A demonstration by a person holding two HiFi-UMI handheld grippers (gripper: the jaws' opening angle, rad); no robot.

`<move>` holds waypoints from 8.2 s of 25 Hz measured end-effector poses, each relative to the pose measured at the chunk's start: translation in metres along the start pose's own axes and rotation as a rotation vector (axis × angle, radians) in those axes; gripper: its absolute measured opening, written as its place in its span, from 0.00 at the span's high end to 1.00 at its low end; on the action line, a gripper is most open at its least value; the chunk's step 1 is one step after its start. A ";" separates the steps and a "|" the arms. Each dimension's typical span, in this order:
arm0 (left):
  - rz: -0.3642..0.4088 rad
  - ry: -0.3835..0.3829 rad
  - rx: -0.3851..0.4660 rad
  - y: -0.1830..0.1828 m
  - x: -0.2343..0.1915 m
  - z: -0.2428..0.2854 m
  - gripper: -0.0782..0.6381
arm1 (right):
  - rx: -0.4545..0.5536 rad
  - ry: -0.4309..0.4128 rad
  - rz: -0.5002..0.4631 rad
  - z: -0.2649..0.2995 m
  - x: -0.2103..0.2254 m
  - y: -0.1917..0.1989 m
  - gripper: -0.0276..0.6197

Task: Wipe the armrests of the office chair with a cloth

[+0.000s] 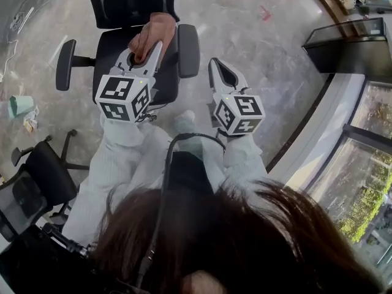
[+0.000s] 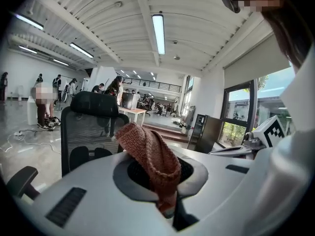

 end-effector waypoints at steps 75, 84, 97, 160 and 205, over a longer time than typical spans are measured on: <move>0.271 0.279 -0.765 0.202 0.004 0.223 0.84 | -0.232 0.050 0.240 0.044 0.087 0.100 0.96; 0.256 0.194 -0.760 0.175 -0.038 0.286 0.84 | -0.240 0.074 0.255 0.040 0.097 0.101 0.96; 0.132 0.184 -0.768 0.201 -0.006 0.232 0.84 | -0.214 0.062 0.251 0.045 0.106 0.095 0.96; 0.201 0.261 -0.821 0.224 0.047 0.130 0.84 | -0.343 0.084 0.145 0.045 0.065 0.099 0.96; -0.033 0.225 0.088 -0.059 0.088 0.024 0.84 | 0.178 -0.036 -0.058 -0.016 -0.004 -0.095 0.96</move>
Point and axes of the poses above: the fingertips, and each gripper's own axes: z forward along the fingers, x to its right, y out of its underside, the point moved 3 cm from there along -z, backward along the fingers, and after that the axes turned 3 degrees about -z, right-handed, at the moved point
